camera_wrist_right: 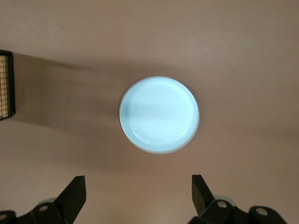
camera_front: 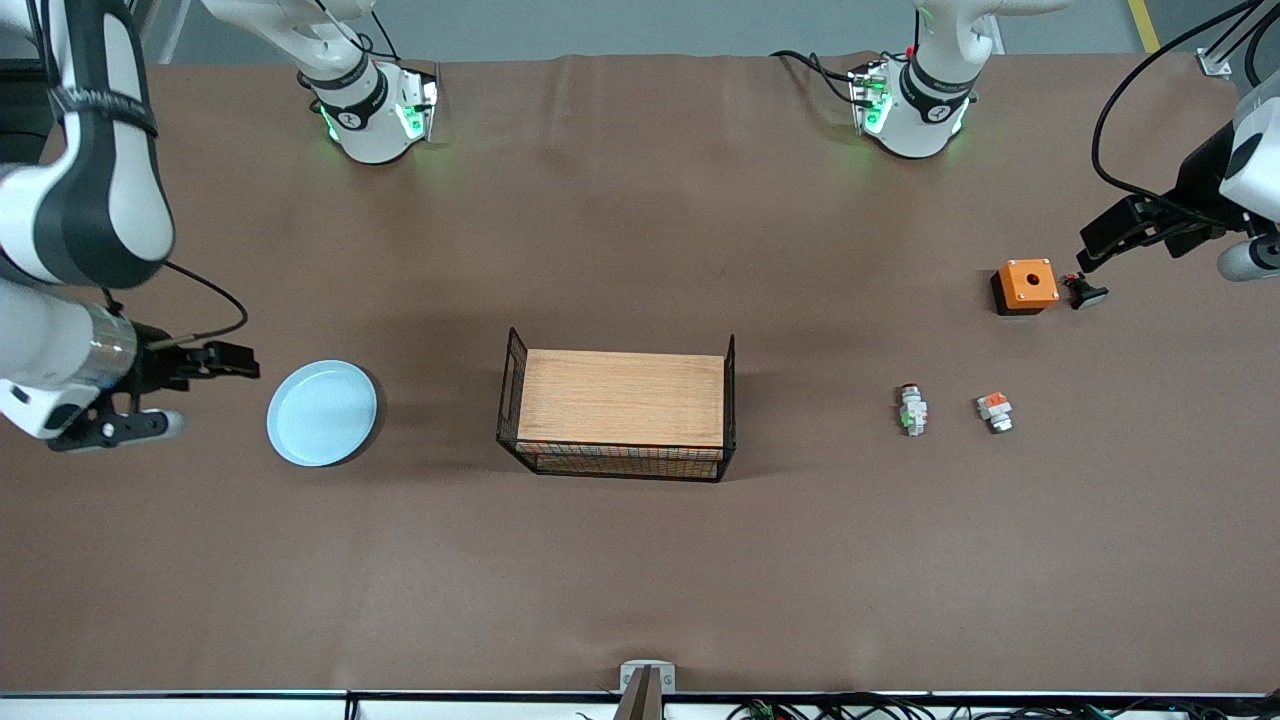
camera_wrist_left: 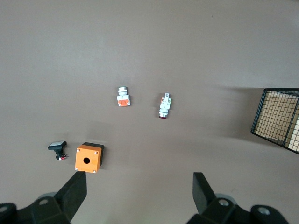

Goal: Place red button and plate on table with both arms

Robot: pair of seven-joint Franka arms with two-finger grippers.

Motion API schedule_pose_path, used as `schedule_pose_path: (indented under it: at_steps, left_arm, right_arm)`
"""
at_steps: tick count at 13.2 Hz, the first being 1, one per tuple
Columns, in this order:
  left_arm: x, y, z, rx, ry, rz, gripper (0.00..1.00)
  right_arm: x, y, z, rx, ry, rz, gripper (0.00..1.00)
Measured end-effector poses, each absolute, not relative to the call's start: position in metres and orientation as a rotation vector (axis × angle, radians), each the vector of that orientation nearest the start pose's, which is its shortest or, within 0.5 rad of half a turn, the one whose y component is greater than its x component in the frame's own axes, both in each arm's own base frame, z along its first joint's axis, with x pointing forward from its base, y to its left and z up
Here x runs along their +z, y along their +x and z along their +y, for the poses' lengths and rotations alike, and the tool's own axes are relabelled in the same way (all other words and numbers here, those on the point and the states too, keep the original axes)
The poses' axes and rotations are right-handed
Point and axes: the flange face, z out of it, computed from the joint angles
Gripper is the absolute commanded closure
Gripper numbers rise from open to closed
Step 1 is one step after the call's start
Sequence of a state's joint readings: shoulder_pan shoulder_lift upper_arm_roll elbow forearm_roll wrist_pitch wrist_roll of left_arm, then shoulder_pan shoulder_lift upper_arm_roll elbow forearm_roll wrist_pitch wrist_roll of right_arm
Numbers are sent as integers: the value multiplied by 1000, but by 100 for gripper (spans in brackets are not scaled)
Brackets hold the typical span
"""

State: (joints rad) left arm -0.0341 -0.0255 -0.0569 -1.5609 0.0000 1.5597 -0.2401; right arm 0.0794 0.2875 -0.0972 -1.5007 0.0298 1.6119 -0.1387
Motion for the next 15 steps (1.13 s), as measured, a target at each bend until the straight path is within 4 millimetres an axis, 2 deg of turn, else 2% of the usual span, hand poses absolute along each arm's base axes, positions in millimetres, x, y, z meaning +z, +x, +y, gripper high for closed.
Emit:
schedule_pose_path:
  at_steps: [2, 4, 6, 11, 13, 15]
  left_arm:
    - [643, 544, -45, -41, -3140, -128, 0]
    - [644, 544, -41, -44, -3142, -59, 0]
    - [647, 544, -42, -54, -3143, -49, 0]
    - [648, 545, -37, -58, -3142, -63, 0]
    - [648, 545, -35, -58, -3142, -68, 0]
    - [648, 545, -35, -59, -3142, -69, 0]
  right_arm:
    - [537, 622, 1, 226, -3141, -152, 0]
    - [569, 610, -5, 181, -3151, -95, 0]
    - [580, 602, -9, 189, -3152, -37, 0]
    - [576, 602, -9, 207, -3153, 0, 0]
    - [589, 598, -11, 229, -3151, 9, 0]
    - [610, 588, -14, 272, -3146, 19, 0]
